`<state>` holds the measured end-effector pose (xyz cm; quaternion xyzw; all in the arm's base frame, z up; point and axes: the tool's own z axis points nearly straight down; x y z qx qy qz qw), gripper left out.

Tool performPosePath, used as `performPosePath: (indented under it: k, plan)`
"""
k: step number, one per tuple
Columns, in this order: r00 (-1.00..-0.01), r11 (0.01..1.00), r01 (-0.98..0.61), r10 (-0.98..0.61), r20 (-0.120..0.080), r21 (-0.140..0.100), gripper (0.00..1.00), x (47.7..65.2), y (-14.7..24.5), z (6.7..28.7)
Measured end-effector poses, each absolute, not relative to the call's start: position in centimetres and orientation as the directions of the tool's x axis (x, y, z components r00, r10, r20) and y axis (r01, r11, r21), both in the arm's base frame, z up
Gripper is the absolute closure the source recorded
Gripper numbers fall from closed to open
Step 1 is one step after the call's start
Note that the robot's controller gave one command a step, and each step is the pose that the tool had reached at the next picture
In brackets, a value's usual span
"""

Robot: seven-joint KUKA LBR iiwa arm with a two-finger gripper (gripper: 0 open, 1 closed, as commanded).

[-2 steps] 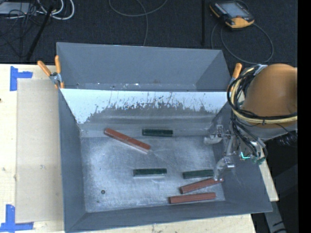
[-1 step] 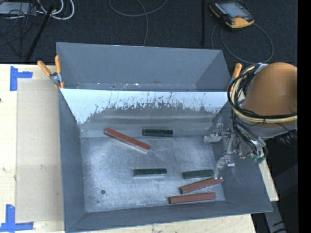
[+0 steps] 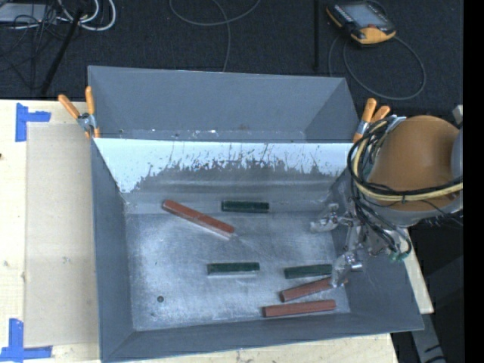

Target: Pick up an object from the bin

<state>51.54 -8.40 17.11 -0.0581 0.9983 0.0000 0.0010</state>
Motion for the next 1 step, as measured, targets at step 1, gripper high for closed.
performPosePath:
  k: [1]
  plan:
    - [-0.939, 0.939, -0.345, -0.345, 0.0, 0.001, 0.0, 51.78, -10.79, 15.86]
